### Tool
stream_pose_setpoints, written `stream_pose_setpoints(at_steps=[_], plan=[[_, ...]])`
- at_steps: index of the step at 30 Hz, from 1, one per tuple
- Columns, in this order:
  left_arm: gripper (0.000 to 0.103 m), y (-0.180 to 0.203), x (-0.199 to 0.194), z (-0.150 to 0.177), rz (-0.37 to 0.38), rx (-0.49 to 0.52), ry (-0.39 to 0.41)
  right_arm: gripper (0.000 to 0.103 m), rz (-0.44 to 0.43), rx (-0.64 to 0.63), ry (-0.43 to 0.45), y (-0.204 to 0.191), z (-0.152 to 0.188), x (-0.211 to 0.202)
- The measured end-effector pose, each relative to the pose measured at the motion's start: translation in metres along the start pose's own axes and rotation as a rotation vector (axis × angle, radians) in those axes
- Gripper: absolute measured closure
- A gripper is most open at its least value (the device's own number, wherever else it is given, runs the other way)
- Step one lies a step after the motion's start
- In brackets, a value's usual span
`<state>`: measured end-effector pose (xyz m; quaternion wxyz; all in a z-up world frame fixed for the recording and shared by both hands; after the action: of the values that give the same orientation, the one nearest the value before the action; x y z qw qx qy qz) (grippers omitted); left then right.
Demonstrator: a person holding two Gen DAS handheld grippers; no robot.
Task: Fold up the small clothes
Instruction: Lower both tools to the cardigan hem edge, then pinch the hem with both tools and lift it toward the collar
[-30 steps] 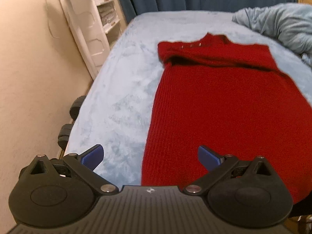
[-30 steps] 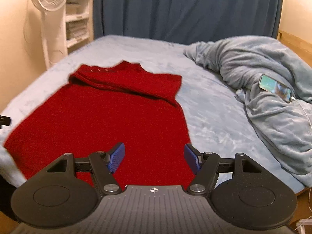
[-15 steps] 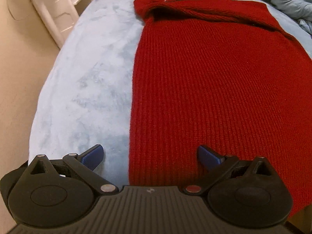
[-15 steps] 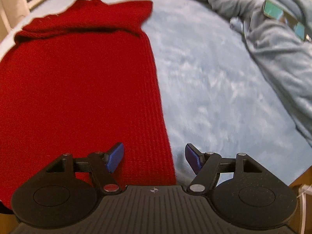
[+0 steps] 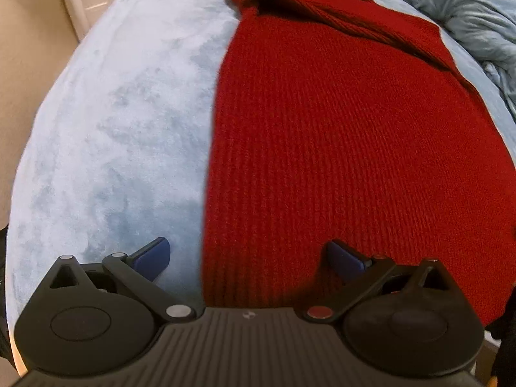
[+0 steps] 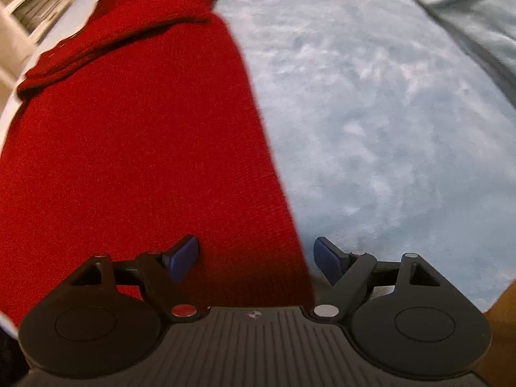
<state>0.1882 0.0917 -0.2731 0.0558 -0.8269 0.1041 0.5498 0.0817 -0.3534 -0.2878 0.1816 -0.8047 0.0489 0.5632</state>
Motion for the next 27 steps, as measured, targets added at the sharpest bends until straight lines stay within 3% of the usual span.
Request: stream_pose_setpoints(at_steps=[2,4,5,6,8,14,19,23,27], plan=[[0.0,0.003,-0.001,0.001,0.004,0.016,-0.019,0.028,-0.001,-0.044,-0.011,-0.006,0.005,-0.002],[0.011,0.003,-0.003,0.0,0.001,-0.002,-0.034,0.052,0.005,-0.058,-0.008,-0.01,0.005,-0.007],[0.031,0.004,-0.008,-0.002,0.011,-0.011,-0.029,0.075,-0.024,-0.049,-0.016,-0.013,0.006,-0.01],[0.055,0.006,-0.014,-0.003,0.017,-0.013,-0.021,0.081,-0.051,-0.04,-0.016,-0.016,0.006,-0.013],[0.083,0.009,-0.026,-0.006,0.042,-0.03,-0.009,0.083,-0.049,-0.069,0.015,-0.025,0.005,-0.023],[0.084,0.015,-0.062,-0.016,0.042,-0.095,0.037,0.088,-0.07,-0.035,0.125,-0.034,-0.011,-0.073],[0.086,0.028,-0.108,-0.019,0.057,-0.065,0.128,0.09,-0.127,-0.038,0.225,-0.044,-0.014,-0.123],[0.086,0.033,-0.125,-0.007,0.071,-0.056,0.142,0.091,-0.145,-0.043,0.272,-0.047,0.0,-0.152],[0.086,0.031,-0.144,0.026,0.078,-0.057,0.128,0.091,-0.16,-0.028,0.273,-0.046,0.035,-0.176]])
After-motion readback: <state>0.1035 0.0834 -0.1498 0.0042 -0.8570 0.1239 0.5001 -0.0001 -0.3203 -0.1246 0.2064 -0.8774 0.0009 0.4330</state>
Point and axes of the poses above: each gripper's, at about its wrist camera, not at the fingertips, and x roughly the way its jaws point, y to its right, z to its underside, the point moved 7 cm from there along x, roughly the way its jaws point, and after that the axes turned 1 degree about x, right-handed, at the moved point
